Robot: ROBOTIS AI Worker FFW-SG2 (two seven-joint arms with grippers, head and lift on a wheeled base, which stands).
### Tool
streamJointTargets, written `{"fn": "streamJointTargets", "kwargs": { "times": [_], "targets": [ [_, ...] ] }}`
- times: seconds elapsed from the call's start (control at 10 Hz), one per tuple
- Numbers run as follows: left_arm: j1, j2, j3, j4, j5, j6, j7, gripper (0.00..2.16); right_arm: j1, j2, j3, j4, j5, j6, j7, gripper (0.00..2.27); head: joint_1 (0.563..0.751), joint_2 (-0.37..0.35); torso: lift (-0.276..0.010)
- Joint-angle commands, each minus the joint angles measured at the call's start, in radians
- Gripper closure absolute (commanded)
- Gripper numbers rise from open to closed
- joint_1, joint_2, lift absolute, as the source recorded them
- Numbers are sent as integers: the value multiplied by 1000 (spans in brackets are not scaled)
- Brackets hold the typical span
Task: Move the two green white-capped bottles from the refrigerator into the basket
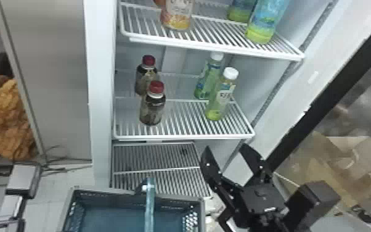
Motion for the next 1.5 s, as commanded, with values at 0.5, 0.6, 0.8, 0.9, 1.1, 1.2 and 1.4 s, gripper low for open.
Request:
{"fn": "streamJointTargets", "kwargs": {
  "times": [0.5,0.6,0.8,0.9,1.1,1.2,1.4],
  "targets": [
    [6,0,9,-8,4,0,0,1161,-232,22,-113,285,65,-133,5,252,695,-350,-263],
    [6,0,9,-8,4,0,0,1161,-268,22,-127,324,81,-150,12,252,695,-350,-263],
    [4,0,7,-10,4,0,0,1161,-342,16,-151,412,91,-172,28,252,695,-350,-263],
    [4,0,7,-10,4,0,0,1161,-379,10,-153,452,99,-179,28,252,695,-350,-263],
    [4,0,5,-10,4,0,0,1161,-460,1,-153,538,113,-194,34,252,695,-350,-263],
    [4,-2,5,-10,2,0,0,1161,-489,-1,-151,574,115,-204,34,252,695,-350,-263],
    [2,-2,5,-10,2,0,0,1161,-556,-9,-141,646,115,-223,34,249,695,-350,-263]
  ]
}}
